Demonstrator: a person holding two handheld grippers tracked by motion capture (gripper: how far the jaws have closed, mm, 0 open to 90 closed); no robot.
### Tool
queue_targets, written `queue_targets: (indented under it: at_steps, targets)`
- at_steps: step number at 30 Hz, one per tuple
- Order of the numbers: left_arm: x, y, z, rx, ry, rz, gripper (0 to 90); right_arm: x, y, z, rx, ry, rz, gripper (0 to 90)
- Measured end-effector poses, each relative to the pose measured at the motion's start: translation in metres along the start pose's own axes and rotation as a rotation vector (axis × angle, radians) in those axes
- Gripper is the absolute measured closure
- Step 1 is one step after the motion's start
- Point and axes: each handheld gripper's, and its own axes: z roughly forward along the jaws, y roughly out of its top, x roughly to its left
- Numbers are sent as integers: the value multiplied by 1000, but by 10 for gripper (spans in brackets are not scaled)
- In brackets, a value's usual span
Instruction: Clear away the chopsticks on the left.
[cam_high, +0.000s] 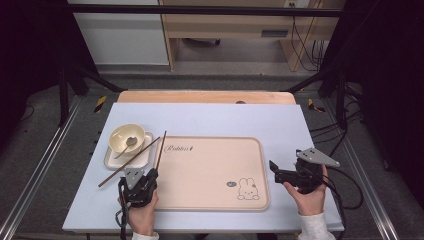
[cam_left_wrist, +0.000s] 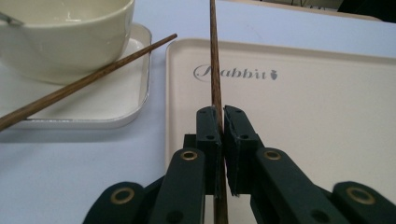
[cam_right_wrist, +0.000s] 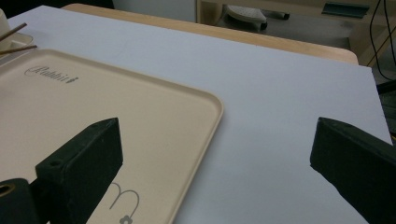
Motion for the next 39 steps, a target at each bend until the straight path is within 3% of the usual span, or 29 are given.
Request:
queue_targets:
  at_steps: [19, 39]
  targets:
    - [4, -10, 13, 56, 50, -22, 852, 1, -1, 2, 8, -1, -8, 27]
    - [2, -5, 24, 112, 68, 1, 847, 1, -1, 2, 9, 0, -10, 27]
